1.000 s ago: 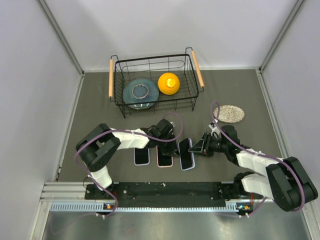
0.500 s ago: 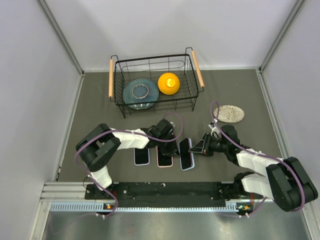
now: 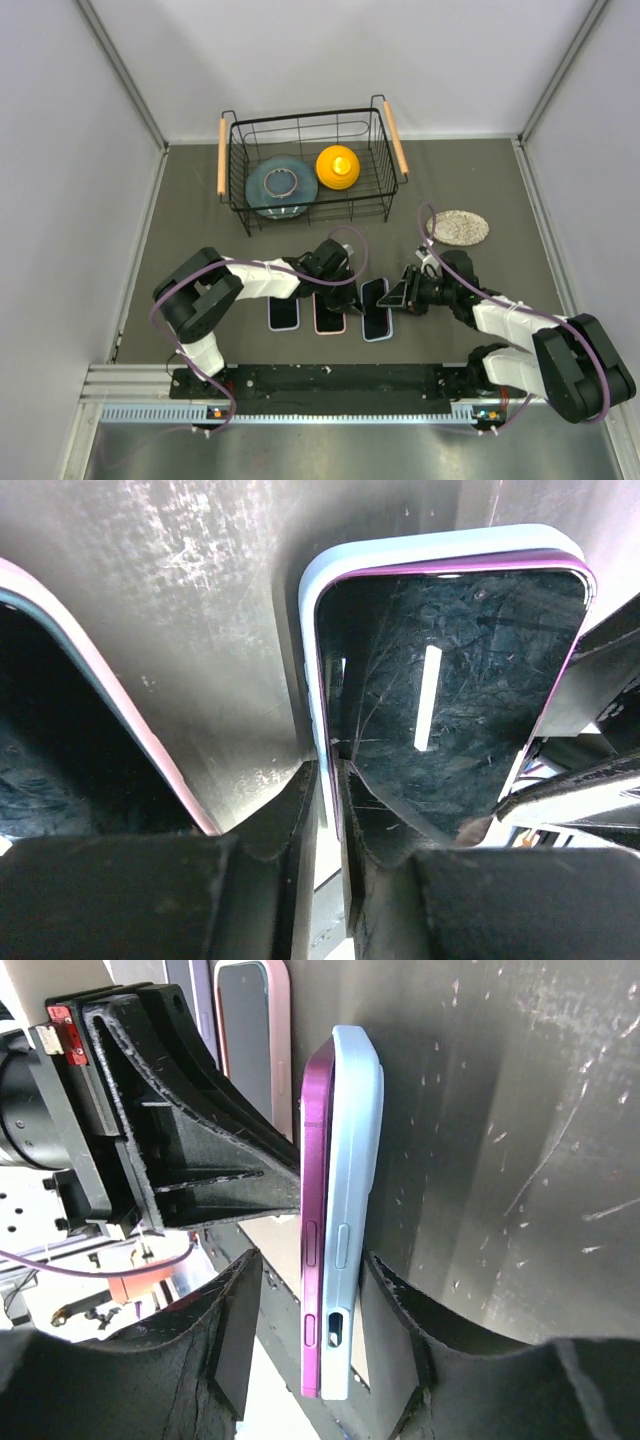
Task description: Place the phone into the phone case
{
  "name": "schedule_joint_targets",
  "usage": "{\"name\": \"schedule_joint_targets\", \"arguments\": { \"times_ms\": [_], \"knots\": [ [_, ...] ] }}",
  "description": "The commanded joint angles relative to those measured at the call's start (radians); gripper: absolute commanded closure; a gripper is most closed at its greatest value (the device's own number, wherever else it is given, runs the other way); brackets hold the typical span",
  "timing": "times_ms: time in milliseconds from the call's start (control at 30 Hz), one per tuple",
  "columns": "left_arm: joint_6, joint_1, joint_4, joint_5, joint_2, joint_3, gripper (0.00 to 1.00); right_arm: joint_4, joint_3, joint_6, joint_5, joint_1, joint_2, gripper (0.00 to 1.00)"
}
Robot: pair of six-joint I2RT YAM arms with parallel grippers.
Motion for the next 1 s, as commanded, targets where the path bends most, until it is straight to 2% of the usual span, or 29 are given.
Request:
{"name": "schedule_joint_targets", "arguments": {
  "times_ms": [0,100,133,200,400,500,633,733,767,867,900,967],
  "knots": [
    [-0.007,-0.019,0.084,0.021,0.019,0.004,0.8,-0.022,0.055,-0.038,-0.037,0.001,-0.009,0.57],
    [-0.005,-0.019,0.081,0.022,0.019,0.008,0.78,-0.044,0.061,-0.049,-0.033,0.002,-0.012,0.73],
    [-0.005,-0.019,0.081,0.024,0.02,0.007,0.76,-0.042,0.062,-0.049,-0.033,0.001,-0.014,0.87],
    [-0.004,-0.02,0.081,0.024,0.02,0.007,0.73,-0.042,0.064,-0.046,-0.031,0.001,-0.023,0.99],
    [-0.004,-0.022,0.08,0.019,0.02,0.005,0.66,-0.151,0.098,-0.095,0.033,0.001,-0.058,1.0],
    [-0.005,-0.023,0.08,0.024,0.025,0.009,0.65,-0.165,0.104,-0.098,0.036,0.002,-0.074,1.0],
    [0.011,-0.026,0.051,0.013,-0.015,0.019,0.59,-0.199,0.119,-0.104,0.042,0.002,-0.089,1.0],
    [0.05,-0.025,-0.073,-0.041,-0.087,0.06,0.5,-0.205,0.132,-0.09,0.042,0.001,-0.138,1.0],
    [0.068,-0.025,-0.092,-0.054,-0.107,0.065,0.42,-0.197,0.133,-0.086,0.024,0.002,-0.153,1.0],
    [0.1,-0.017,-0.144,-0.088,-0.204,0.059,0.33,-0.138,0.127,-0.052,-0.019,0.001,-0.218,1.0],
    [0.108,-0.008,-0.153,-0.102,-0.252,0.055,0.21,-0.119,0.124,-0.031,-0.027,0.002,-0.232,1.0],
    [0.137,0.004,-0.191,-0.113,-0.297,0.042,0.16,-0.066,0.116,-0.02,-0.052,0.001,-0.247,1.0]
  ]
}}
